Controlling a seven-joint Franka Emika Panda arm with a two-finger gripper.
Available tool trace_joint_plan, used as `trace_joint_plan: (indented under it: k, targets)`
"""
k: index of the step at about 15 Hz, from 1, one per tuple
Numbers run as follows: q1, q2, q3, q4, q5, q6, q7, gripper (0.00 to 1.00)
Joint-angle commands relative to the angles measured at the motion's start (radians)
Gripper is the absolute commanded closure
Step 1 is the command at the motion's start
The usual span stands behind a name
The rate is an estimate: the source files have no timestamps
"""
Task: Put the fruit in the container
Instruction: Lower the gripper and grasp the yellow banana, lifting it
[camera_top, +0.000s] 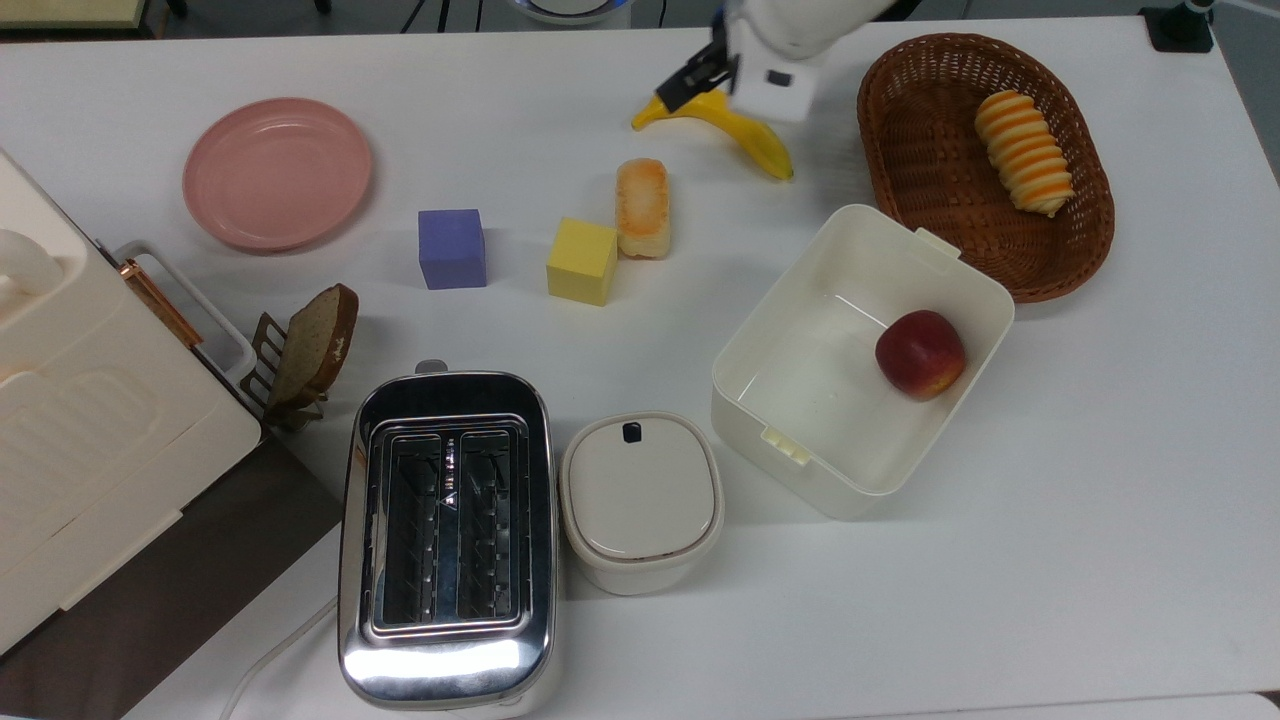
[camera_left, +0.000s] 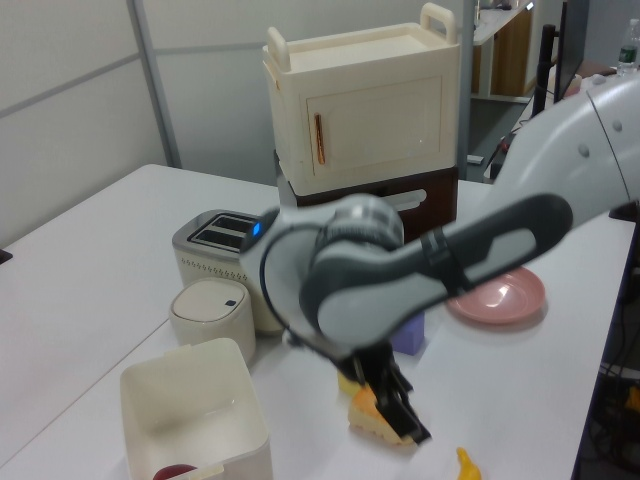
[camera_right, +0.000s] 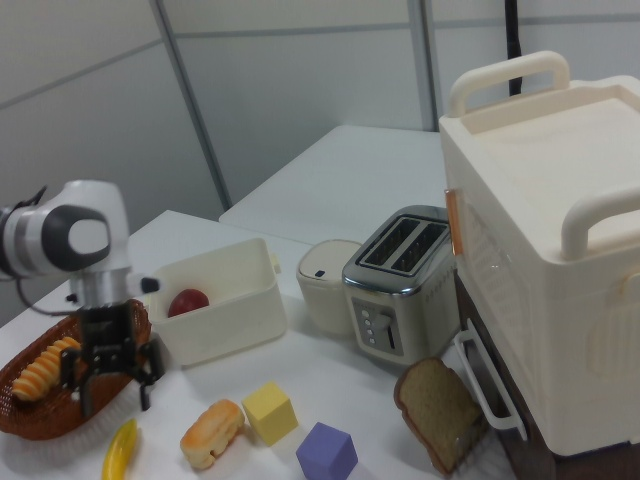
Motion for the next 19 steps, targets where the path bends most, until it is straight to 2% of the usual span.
trace_joint_plan:
  k: [1,4,9,13,17,19]
  targets:
    - [0.09,-0.051,-0.016,-0.139,-0.001,0.09,-0.024,0.0]
    - [0.142,-0.038,-0.016,-0.211,-0.005,0.17,-0.001,0.0]
    - [0.149,0.033,-0.016,-0.214,-0.022,0.225,0.033,0.01]
    - [0.165,0.071,-0.016,-0.213,-0.062,0.256,0.082,0.27]
    - [0.182,0.093,-0.016,-0.211,-0.067,0.275,0.123,0.76]
    - [0.178,0.061,-0.016,-0.205,-0.067,0.262,0.123,0.94]
